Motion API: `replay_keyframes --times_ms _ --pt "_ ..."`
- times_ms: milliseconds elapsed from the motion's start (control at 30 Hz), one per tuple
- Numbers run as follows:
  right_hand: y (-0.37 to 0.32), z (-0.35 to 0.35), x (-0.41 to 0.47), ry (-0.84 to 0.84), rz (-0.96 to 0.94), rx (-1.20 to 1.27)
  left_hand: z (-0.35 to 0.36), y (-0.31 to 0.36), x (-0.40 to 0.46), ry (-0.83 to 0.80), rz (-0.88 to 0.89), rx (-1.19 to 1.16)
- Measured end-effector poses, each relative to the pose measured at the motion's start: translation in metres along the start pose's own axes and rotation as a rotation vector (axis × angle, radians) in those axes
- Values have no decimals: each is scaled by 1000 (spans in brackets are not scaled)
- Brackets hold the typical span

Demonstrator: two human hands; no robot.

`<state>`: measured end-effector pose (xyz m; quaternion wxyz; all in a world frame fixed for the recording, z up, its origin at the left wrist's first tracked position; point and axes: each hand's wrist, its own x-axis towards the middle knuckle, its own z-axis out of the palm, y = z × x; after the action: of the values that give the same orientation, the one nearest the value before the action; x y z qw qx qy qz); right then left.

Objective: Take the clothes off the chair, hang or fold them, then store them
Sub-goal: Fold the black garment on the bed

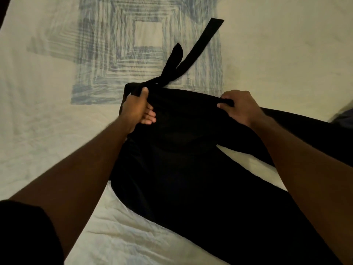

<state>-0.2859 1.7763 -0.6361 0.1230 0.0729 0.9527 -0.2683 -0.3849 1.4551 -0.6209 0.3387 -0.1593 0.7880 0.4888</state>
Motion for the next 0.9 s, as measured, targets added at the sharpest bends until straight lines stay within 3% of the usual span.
replay_keyframes --times_ms 100,233,467,633,900 --pt "-13 0 -28 39 -136 33 -2 7 5 -12 -207 -139" --pt "-38 27 -80 75 -338 -9 14 21 1 28 -232 -86" --pt "-60 75 -135 125 -348 -37 33 7 -1 306 -180 -111" --pt "-61 87 -160 81 -346 -20 7 -22 -37 230 -126 -566" --pt "-94 138 -227 100 -460 -122 -37 -94 -94 268 24 -475"
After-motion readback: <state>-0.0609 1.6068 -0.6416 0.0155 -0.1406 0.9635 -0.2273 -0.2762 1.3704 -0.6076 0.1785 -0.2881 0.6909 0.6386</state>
